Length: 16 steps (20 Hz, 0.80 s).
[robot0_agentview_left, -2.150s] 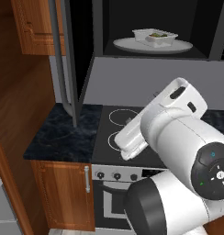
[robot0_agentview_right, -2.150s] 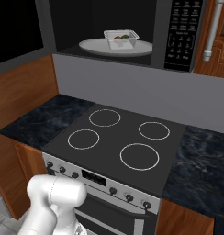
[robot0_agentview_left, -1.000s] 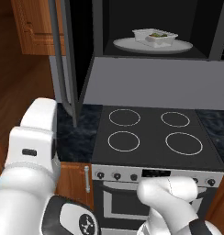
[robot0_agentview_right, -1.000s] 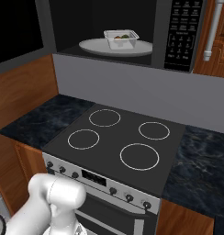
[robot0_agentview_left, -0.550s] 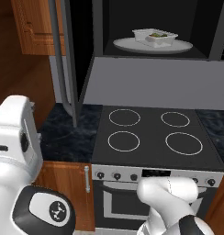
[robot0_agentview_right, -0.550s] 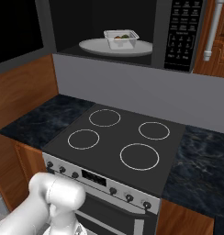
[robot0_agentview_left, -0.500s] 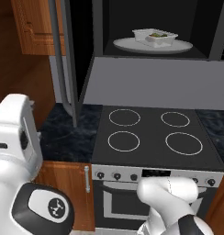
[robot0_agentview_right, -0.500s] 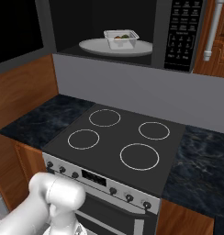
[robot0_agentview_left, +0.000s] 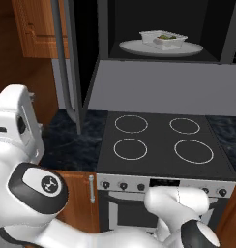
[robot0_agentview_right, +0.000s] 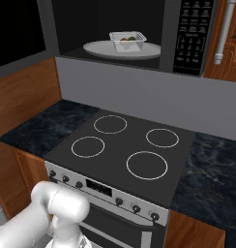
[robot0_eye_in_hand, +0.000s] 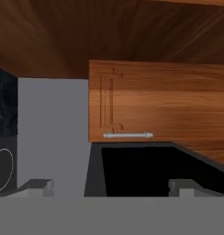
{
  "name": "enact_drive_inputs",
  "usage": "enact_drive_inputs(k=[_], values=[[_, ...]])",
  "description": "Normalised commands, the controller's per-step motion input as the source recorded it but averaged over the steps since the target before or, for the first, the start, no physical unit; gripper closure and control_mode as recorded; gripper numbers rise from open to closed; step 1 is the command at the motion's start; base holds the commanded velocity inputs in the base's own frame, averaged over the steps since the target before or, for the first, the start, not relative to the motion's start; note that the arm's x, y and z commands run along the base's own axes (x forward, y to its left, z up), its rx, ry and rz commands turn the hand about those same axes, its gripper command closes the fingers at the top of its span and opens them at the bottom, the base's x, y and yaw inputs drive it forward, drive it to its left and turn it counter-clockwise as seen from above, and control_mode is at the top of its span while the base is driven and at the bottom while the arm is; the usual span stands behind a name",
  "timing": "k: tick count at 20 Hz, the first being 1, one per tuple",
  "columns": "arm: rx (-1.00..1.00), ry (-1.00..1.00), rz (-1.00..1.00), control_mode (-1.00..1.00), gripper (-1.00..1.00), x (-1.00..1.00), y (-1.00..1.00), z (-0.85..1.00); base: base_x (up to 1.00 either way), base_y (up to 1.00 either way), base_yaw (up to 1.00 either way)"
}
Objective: Place the tupperware containing the chicken drumstick and squash meal in the microwave. Close the microwave door and press the start button to reheat the meal.
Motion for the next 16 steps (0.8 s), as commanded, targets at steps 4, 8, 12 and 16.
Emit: enact_drive_inputs(k=[4,8,12,16], values=[[-0.02,0.0,-0.06,-1.0,-1.0,0.65,0.08,0.0,0.0,0.0,0.0],[-0.03,0.04,-0.08,-1.0,-1.0,0.63,0.06,0.0,0.0,0.0,0.0],[-0.02,0.02,-0.18,-1.0,-1.0,0.13,-0.07,0.13,0.0,0.0,0.0],[0.0,0.0,-0.23,-1.0,-1.0,-0.25,-0.53,0.34,0.0,0.0,0.0]])
